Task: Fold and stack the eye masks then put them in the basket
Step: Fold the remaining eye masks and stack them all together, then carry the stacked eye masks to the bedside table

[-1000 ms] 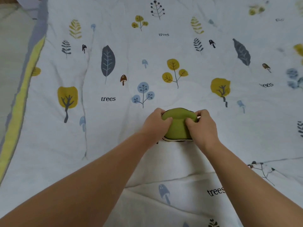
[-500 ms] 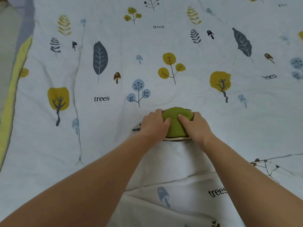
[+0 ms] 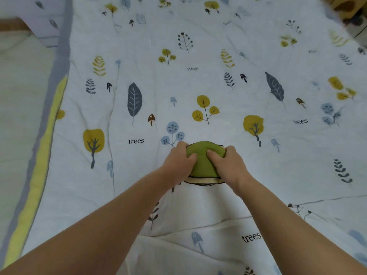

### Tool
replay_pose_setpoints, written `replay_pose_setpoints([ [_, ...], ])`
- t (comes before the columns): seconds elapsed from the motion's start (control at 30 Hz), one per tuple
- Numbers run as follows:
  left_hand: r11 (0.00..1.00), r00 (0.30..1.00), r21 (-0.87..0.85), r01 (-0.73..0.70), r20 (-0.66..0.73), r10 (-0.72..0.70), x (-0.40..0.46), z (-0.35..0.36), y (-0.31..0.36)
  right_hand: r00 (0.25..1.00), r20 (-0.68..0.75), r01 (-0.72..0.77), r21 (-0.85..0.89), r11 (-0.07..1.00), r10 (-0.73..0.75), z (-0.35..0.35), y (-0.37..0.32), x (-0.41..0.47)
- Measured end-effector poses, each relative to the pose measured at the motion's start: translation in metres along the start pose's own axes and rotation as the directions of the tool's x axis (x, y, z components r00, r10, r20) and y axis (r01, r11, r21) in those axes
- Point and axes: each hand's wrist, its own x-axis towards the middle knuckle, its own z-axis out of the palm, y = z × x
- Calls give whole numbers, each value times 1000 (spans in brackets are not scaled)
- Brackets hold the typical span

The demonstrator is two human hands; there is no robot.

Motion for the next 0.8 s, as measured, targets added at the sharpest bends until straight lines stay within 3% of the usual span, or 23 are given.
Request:
replay_pose_setpoints([
  [0.5,983,979,-113,-143,-164,123,-143,-131,100,966,68,254,-102,962,-248,-67,-155,-134],
  [0.8,973,939,-148,-179,-321,124,-251,-178,123,919,139,391,-187,901,-369,-85,-213,-231],
])
